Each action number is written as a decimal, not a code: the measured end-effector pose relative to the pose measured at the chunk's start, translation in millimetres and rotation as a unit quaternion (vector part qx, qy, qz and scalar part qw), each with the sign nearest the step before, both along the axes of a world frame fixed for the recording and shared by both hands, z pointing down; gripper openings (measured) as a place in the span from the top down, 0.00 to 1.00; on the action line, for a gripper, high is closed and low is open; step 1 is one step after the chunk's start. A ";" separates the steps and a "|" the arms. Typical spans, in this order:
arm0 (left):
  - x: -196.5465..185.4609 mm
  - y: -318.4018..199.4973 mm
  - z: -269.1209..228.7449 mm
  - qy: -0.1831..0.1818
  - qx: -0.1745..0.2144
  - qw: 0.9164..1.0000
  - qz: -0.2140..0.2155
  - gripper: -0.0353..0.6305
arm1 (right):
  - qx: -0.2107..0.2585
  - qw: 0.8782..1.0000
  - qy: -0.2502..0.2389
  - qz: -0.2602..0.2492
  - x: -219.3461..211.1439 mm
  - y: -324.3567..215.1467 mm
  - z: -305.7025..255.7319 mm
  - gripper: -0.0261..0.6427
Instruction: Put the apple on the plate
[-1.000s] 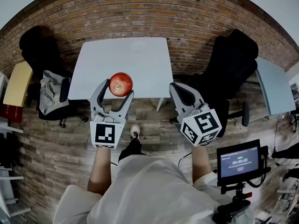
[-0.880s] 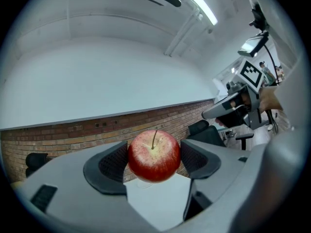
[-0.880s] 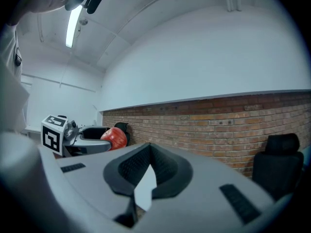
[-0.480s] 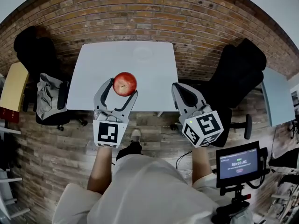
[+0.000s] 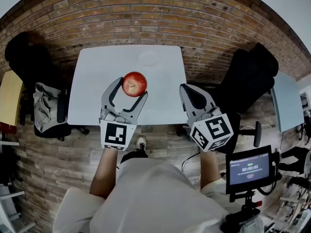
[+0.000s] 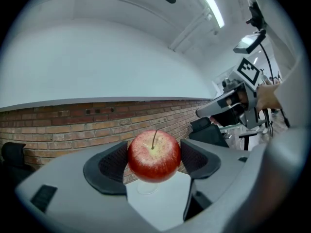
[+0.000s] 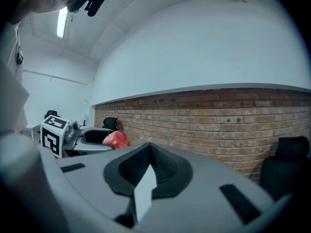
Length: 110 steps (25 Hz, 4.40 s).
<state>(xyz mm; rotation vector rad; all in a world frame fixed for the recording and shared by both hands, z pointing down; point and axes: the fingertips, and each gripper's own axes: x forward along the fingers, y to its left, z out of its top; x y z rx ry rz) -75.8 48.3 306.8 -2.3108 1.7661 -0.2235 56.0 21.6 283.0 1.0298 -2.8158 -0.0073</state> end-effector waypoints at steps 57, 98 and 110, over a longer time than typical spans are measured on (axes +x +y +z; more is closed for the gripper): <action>-54.4 -315.8 163.7 -0.021 -0.178 0.983 0.046 0.43 | -0.110 0.992 0.013 0.065 -43.5 -241.8 94.7 0.96; -46.5 -410.9 349.8 -0.063 -0.329 0.940 0.070 0.43 | -0.190 0.977 0.030 0.089 -34.0 -270.9 168.8 0.96; -47.3 -410.7 348.9 -0.052 -0.331 0.940 0.061 0.42 | -0.192 0.977 0.029 0.084 -39.4 -270.5 168.3 0.96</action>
